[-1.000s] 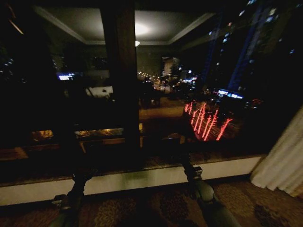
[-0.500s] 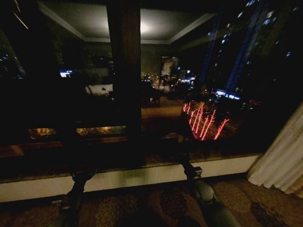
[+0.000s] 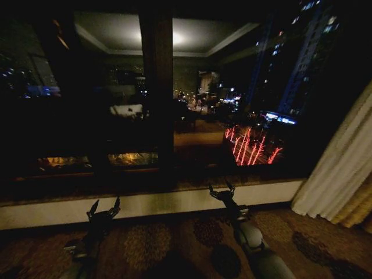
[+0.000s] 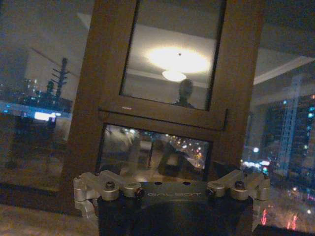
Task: Open the curtains by pulling them apart, changing their state from closed to fully open.
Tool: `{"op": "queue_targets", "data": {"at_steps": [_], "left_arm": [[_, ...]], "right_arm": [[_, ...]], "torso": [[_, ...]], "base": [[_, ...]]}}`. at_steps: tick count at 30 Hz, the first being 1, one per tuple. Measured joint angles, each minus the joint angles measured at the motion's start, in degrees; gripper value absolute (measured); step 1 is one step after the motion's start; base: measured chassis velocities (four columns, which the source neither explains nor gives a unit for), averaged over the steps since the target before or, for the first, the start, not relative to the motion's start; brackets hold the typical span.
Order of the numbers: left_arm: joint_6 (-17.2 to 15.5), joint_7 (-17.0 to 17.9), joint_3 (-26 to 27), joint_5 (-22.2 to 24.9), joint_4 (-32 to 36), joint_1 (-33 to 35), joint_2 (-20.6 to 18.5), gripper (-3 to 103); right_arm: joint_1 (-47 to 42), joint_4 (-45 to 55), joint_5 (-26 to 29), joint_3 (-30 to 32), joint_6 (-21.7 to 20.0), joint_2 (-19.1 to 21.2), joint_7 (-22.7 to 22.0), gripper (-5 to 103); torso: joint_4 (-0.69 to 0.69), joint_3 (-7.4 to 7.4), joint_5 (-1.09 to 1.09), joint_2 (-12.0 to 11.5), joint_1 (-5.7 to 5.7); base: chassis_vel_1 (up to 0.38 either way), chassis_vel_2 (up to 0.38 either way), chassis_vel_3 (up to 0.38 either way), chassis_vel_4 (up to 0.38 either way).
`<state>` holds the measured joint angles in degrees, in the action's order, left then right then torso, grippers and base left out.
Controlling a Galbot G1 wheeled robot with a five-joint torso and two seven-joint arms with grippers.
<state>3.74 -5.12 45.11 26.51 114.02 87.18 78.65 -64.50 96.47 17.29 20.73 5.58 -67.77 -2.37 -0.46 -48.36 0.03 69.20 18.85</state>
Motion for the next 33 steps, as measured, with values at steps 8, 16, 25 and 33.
{"op": "queue_targets", "data": {"at_steps": [8,16,25,33], "left_arm": [[0.0,0.0,0.0,0.0,0.0,0.0,0.0,100],[0.0,0.0,0.0,0.0,0.0,0.0,0.0,100],[0.0,0.0,0.0,0.0,0.0,0.0,0.0,100],[0.0,0.0,0.0,0.0,0.0,0.0,0.0,100]], "right_arm": [[0.0,0.0,0.0,0.0,0.0,0.0,0.0,100],[0.0,0.0,0.0,0.0,0.0,0.0,0.0,100],[0.0,0.0,0.0,0.0,0.0,0.0,0.0,100],[0.0,0.0,0.0,0.0,0.0,0.0,0.0,100]], "torso": [[0.00,-0.01,-0.04,0.0,0.03],[0.01,0.02,-0.04,0.0,-0.03],[-0.01,-0.04,-0.03,-0.1,0.11],[0.00,-0.01,-0.04,0.0,0.03]], "base": [[0.324,-0.348,-0.340,0.339],[0.199,-0.192,-0.180,0.199],[-0.019,0.007,0.013,-0.009],[0.025,-0.032,-0.032,0.022]]}}
